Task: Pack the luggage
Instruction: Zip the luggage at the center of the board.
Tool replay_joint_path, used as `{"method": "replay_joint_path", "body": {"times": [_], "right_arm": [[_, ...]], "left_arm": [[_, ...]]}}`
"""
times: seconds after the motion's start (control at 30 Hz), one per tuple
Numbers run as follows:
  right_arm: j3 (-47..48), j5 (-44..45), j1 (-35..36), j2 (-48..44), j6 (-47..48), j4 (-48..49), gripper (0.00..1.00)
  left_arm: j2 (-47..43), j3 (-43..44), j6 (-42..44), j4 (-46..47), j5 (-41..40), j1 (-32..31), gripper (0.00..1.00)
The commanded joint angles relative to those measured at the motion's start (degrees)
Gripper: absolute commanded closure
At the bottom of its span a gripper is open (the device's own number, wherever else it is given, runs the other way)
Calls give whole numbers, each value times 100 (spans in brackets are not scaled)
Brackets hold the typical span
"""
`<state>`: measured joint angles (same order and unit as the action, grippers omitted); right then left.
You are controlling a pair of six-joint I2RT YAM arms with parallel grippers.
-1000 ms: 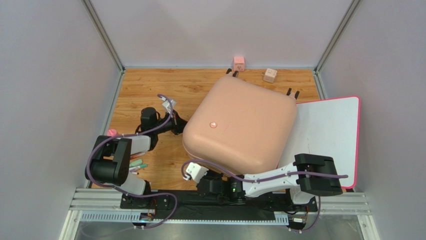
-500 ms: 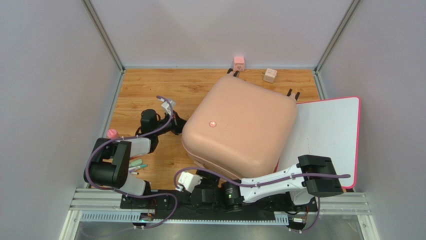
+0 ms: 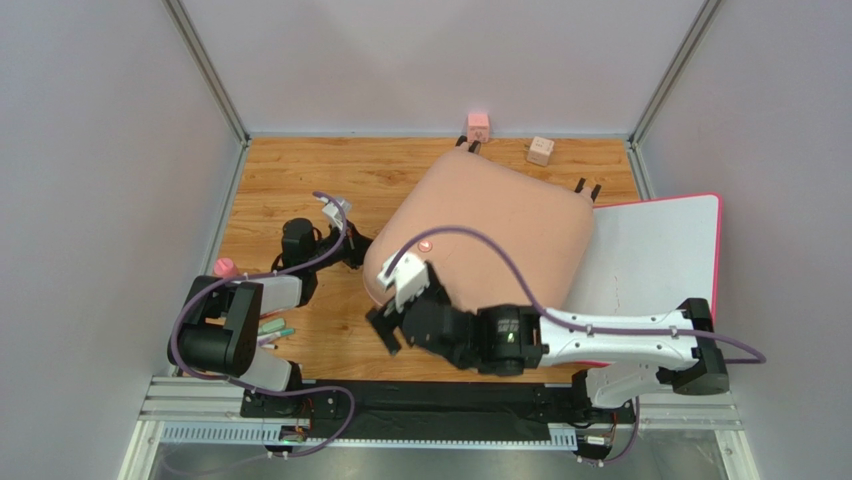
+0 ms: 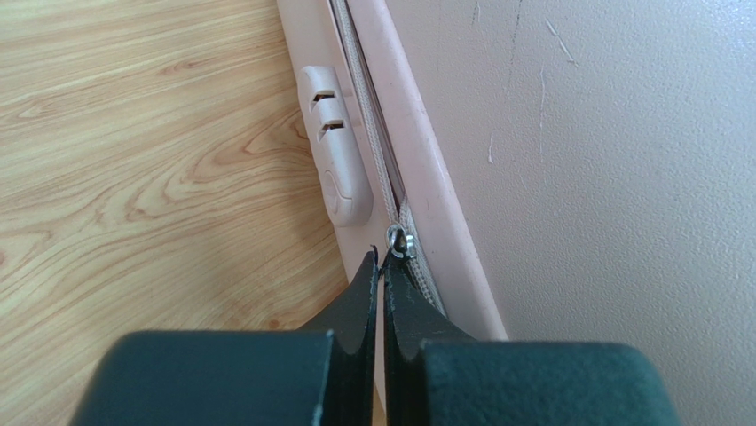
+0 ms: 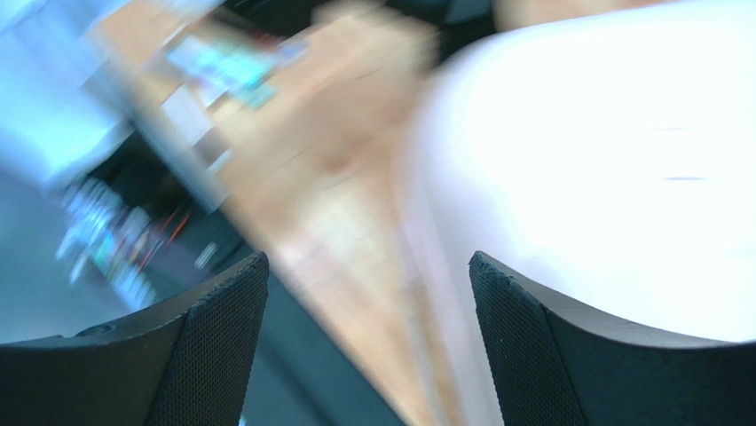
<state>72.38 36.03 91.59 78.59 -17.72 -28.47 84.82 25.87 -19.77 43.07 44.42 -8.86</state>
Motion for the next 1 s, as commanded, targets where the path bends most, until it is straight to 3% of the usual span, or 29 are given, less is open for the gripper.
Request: {"method": "replay_joint_path", "body": {"times": [0.0,0.1,0.13,0.2,0.23,0.43,0.63,0.97], "right_arm": [[259,800,-1167,-404,-662,-915,16],[137,888,-2634,-1220,-961,-906,16],[93,888,-3429,-1440,-1066,-889,16],[-48,853,-4233,-1986,-1172,-836,15],[-101,548,-5046,-2109,-1251,-836,14],[47,-963,-7318,-2015,-1665,-1634,1],[-267,-1686,-8454,-1163,-1569,-1672,2],[-278,-2126,-9106,-346,-1393,-739,4]], "left_arm": [[-193,85,175,791,-232,42,100],[-202,59,158,835,-232,43,100],[-211,50,158,843,-241,43,100],[-194,41,158,852,-233,34,100],[-193,50,158,861,-224,25,100],[-158,50,140,887,-189,34,100],[-132,15,79,966,-153,34,100],[-176,-55,61,1019,-162,42,100]]}}
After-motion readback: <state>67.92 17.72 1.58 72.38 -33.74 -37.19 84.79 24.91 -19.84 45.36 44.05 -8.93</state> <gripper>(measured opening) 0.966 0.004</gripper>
